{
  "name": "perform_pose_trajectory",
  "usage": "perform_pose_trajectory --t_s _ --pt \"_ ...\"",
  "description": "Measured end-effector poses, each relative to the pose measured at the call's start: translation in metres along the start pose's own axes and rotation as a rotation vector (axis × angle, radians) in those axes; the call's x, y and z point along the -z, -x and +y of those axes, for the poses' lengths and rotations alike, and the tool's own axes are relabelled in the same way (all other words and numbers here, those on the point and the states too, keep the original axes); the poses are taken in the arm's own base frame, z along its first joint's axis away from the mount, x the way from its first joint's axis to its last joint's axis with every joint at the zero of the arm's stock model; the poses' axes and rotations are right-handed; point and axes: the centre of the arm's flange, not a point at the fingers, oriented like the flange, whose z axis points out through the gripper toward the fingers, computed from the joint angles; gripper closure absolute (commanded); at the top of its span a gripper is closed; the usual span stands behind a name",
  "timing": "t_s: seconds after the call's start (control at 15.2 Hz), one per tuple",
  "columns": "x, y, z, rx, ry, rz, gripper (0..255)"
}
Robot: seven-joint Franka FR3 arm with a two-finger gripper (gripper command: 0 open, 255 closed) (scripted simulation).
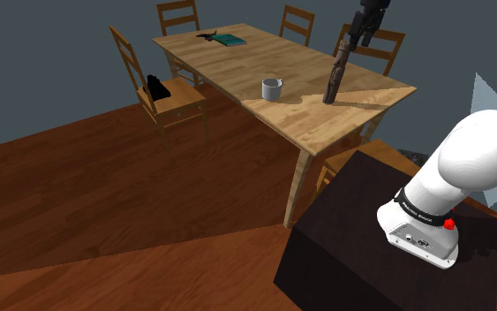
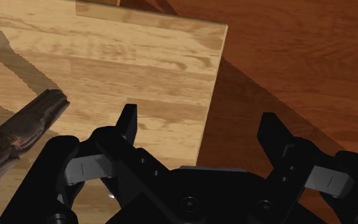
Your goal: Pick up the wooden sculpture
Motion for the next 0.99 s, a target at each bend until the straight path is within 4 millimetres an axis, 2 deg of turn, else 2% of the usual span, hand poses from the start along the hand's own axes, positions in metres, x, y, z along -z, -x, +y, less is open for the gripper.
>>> perform_pose_trajectory --t_s 0.99 --pt "-0.031 -0.091 0.172 0.005 0.023 0.006 0"
